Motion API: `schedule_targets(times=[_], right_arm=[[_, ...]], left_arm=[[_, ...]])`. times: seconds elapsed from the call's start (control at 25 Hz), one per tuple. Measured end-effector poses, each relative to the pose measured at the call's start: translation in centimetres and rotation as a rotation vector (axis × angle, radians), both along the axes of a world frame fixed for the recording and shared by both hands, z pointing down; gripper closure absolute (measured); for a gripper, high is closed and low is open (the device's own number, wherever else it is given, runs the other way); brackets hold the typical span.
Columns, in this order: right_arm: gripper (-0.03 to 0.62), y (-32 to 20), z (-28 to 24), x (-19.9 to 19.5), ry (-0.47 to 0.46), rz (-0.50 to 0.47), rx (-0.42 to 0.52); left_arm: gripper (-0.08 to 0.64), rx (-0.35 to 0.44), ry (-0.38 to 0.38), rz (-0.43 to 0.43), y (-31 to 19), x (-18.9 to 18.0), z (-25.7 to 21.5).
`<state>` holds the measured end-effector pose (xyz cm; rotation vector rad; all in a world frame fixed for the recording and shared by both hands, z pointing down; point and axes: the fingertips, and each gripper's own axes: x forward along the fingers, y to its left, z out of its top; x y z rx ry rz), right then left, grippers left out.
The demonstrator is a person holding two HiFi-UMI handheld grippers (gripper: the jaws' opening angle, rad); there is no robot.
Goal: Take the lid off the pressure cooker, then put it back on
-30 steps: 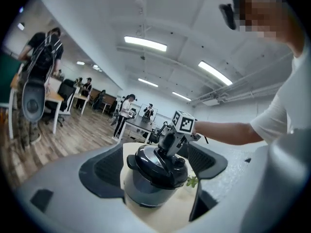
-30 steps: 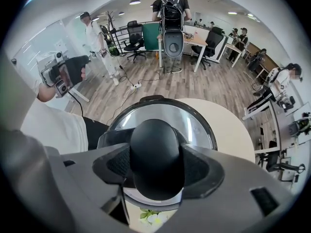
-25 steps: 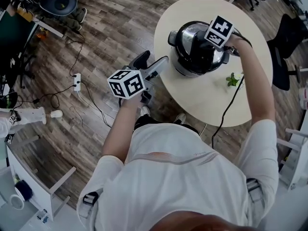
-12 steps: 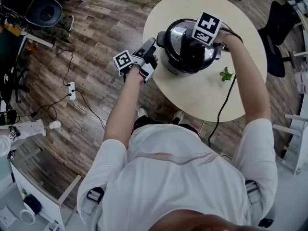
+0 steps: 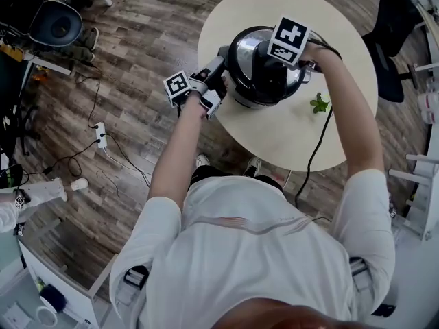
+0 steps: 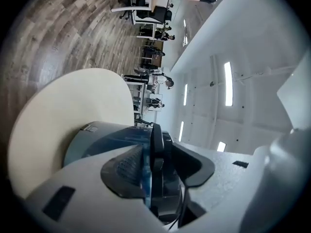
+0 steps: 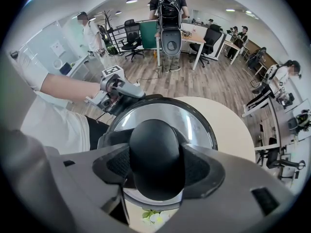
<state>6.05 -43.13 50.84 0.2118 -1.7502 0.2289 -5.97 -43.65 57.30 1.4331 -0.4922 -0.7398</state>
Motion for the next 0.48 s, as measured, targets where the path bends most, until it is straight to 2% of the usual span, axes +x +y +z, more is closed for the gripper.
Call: schedule_targets(times=[0.12,0.28,0.48], right_arm=[[0.29,-0.07,-0.06,0.03,-0.002,-0.002,-0.001],[0.29,-0.16,0.11,0.12,-0.024,0.002,0.005],[0.29,-0.25,0.03,0.06,-0.006,0.025,-0.004]], left_arm=[[0.486,0.002,-0.058,0.007,-0.19,0.1,0.33],[0.499,0.025,-0.046,-0.002,-0.16,0.4,-0.4],[0.499,0.04,-0.064,0.002,-0.23,0.27,-0.31]])
